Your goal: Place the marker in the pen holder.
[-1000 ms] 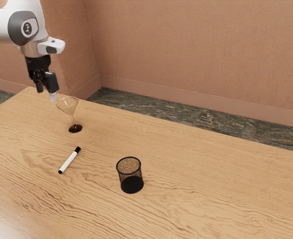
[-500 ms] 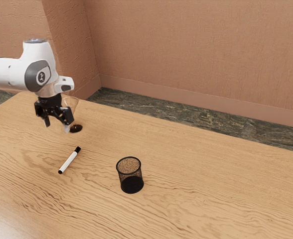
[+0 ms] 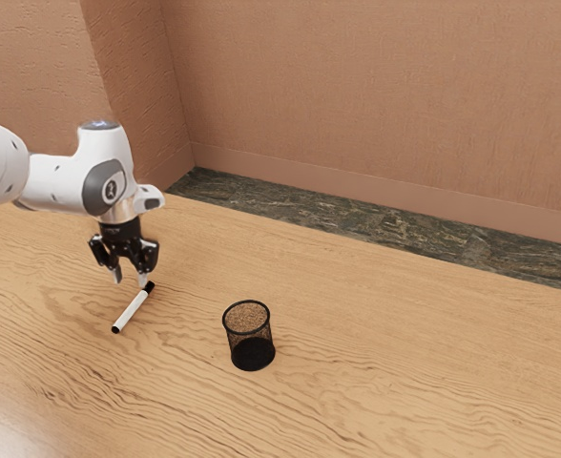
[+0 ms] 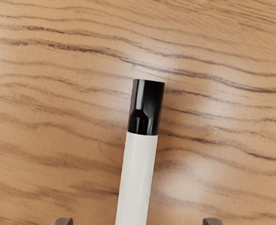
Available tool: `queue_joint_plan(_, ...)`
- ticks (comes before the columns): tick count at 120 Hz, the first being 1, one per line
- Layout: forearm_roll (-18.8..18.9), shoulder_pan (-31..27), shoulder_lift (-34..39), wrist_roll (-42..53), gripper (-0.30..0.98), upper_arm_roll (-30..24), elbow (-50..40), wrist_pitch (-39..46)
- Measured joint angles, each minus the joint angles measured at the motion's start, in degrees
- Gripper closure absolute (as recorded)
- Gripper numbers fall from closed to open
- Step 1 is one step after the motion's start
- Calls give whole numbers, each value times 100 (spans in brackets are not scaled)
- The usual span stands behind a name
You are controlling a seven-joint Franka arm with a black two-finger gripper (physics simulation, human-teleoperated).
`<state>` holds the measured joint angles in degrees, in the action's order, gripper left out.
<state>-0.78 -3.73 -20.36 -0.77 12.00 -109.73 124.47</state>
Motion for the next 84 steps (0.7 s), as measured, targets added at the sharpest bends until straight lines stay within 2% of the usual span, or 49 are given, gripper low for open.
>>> queue_joint_plan(84,-16,-22,-848,506,42,-33,519,139)
